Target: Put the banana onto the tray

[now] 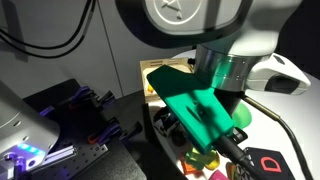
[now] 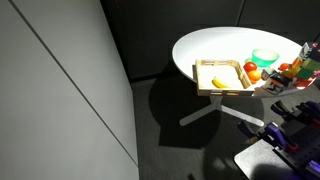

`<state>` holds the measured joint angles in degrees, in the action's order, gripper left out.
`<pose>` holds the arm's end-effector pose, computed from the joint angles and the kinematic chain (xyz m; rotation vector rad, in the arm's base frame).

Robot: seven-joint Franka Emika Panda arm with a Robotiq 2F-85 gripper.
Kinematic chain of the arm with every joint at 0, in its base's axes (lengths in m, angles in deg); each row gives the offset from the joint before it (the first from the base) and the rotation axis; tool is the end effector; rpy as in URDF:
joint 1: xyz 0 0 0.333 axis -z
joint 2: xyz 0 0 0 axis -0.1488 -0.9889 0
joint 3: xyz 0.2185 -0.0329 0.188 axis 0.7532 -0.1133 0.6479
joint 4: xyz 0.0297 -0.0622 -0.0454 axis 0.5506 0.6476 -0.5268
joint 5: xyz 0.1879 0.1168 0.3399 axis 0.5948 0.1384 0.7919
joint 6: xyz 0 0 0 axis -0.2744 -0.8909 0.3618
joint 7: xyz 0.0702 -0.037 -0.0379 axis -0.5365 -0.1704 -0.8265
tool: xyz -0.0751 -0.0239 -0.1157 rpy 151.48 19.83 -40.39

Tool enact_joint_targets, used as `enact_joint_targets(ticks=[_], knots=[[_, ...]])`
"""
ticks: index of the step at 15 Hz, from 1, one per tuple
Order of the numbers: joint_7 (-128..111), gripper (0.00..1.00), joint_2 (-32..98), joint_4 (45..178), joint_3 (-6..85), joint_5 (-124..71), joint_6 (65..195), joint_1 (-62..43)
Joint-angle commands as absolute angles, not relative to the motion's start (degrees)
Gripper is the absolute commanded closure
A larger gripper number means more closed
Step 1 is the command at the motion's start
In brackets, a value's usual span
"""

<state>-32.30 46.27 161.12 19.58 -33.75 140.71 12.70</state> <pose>0.3338 -0.3452 0.1995 2.9984 -0.4594 -0.1098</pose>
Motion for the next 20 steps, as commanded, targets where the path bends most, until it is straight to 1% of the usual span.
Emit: enact_joint_targets(ticks=[1, 3, 4, 5, 6, 7, 9, 10, 20], knots=[[-33.57, 0.66, 45.56, 160.15, 19.98, -32.78, 141.22, 13.88], [-33.56, 0.66, 45.56, 160.15, 19.97, -32.78, 141.16, 13.89], [-33.57, 0.59, 45.53, 160.13, 19.97, -32.74, 141.1, 13.91], [-33.53, 0.31, 45.52, 160.13, 19.96, -32.75, 141.1, 13.91], [-33.5, 0.17, 45.55, 160.17, 19.95, -32.75, 141.16, 13.92], [-33.55, 0.14, 45.61, 160.19, 19.93, -32.73, 141.15, 13.94], [-33.74, 0.01, 45.81, 160.2, 19.91, -32.61, 141.09, 13.98], [-33.82, 0.0, 45.94, 160.22, 19.91, -32.52, 141.04, 14.0], [-36.96, 0.0, 48.4, 159.39, 20.43, -25.21, 138.1, 13.76]])
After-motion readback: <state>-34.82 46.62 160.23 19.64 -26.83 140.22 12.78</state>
